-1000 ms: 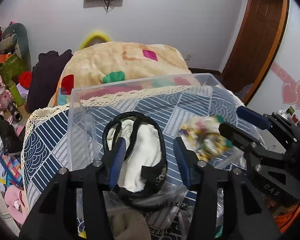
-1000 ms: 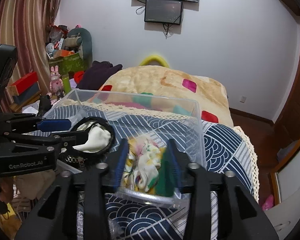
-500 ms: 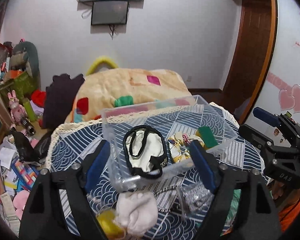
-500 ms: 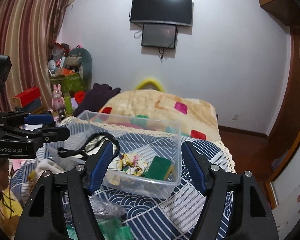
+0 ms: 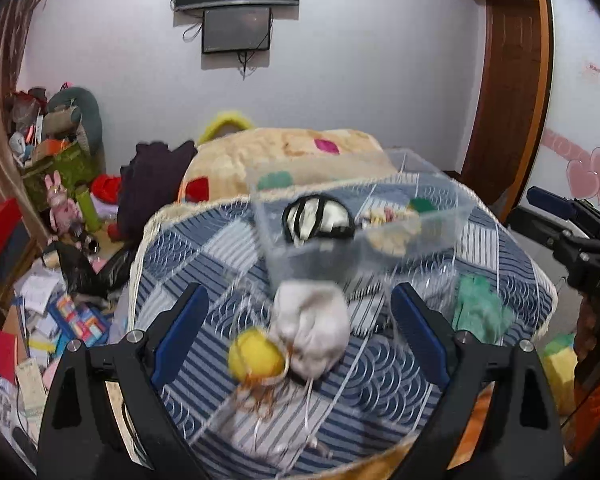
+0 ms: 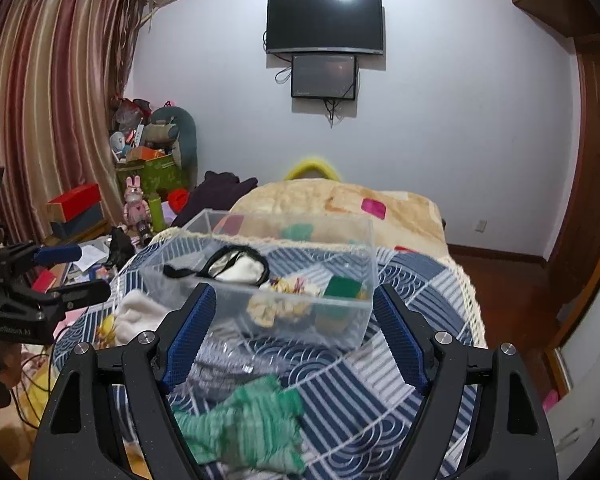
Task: Organize soft objects
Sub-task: 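Grasp the white pouch with yellow ball using the left tool while the right tool grasps the green sock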
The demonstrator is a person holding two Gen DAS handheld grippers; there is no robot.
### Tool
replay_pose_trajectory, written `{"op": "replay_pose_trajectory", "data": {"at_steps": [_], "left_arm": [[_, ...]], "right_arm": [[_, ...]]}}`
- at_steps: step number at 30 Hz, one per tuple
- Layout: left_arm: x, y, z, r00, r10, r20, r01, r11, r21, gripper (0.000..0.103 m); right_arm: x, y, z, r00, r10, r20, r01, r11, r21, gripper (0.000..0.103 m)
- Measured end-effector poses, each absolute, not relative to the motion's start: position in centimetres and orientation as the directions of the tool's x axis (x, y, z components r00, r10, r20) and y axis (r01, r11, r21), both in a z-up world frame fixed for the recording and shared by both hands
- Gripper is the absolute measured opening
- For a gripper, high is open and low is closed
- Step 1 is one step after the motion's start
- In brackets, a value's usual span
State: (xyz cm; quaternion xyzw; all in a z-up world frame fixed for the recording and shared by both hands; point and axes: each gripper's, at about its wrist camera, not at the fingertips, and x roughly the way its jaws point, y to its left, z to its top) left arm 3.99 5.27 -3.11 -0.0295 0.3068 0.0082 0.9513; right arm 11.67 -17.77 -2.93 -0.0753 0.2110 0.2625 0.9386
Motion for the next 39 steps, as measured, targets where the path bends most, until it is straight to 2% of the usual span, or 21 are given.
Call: {"op": "replay_pose_trajectory", "data": {"at_steps": [11,13,14,17,21,28,30,33,35,36,37,39], "left_arm": [[1.0,7.7,-8.3,0.754,0.022,-0.656,-0.107,0.99,-0.089,0.093],[1.1,8.2,-9.3,0.739,0.021,-0.673,-0.12,0.987,-0.102,0.088],[1.3,8.3,-9.7,0.732,0.018,-0.681,-0.122,0.987,-0.105,0.081],[2.1,8.8,-10.8,0.707,0.009,-0.708,-0.138,0.983,-0.124,0.071],[2.6,9.4,-11.3,0.718,-0.008,-0.696,-0.151,0.974,-0.167,0.07],[4.2,9.0,-11.9,0.724,-0.008,-0.69,-0.144,0.976,-0.162,0.07],[4.6,9.1,-12.2,0.723,-0.012,-0.691,-0.145,0.975,-0.17,0.061],[4.9,9.3,-12.4,0.726,-0.014,-0.687,-0.152,0.972,-0.181,0.053],[4.8,9.4,-12.2,0.736,-0.028,-0.677,-0.145,0.97,-0.197,0.045],[4.7,9.3,-12.1,0.74,-0.035,-0.671,-0.137,0.97,-0.202,0.043],[4.6,9.2,-12.0,0.743,-0.032,-0.669,-0.134,0.971,-0.196,0.043],[4.6,8.9,-11.8,0.749,-0.017,-0.663,-0.134,0.975,-0.176,0.041]], "right_arm": [[10.4,-18.3,-7.2,0.701,0.468,-0.538,-0.532,0.846,0.043,0.079],[10.2,-18.1,-7.6,0.692,0.47,-0.548,-0.536,0.843,0.047,0.079],[10.0,-18.0,-7.8,0.687,0.473,-0.551,-0.539,0.841,0.051,0.079],[9.5,-18.0,-8.2,0.681,0.475,-0.557,-0.543,0.838,0.052,0.079],[9.3,-17.9,-8.8,0.665,0.48,-0.572,-0.549,0.834,0.062,0.079],[9.6,-17.0,-10.6,0.638,0.454,-0.622,-0.557,0.83,0.034,0.079],[9.7,-17.0,-11.2,0.63,0.45,-0.633,-0.561,0.828,0.031,0.079],[9.6,-16.9,-11.6,0.624,0.444,-0.643,-0.564,0.826,0.023,0.068],[9.7,-16.9,-11.7,0.631,0.433,-0.644,-0.559,0.829,0.01,0.056],[9.7,-17.0,-11.7,0.635,0.429,-0.643,-0.555,0.832,0.007,0.053],[9.7,-17.1,-11.6,0.636,0.43,-0.641,-0.553,0.833,0.01,0.047],[9.6,-17.4,-11.3,0.635,0.439,-0.636,-0.552,0.833,0.024,0.043]]}}
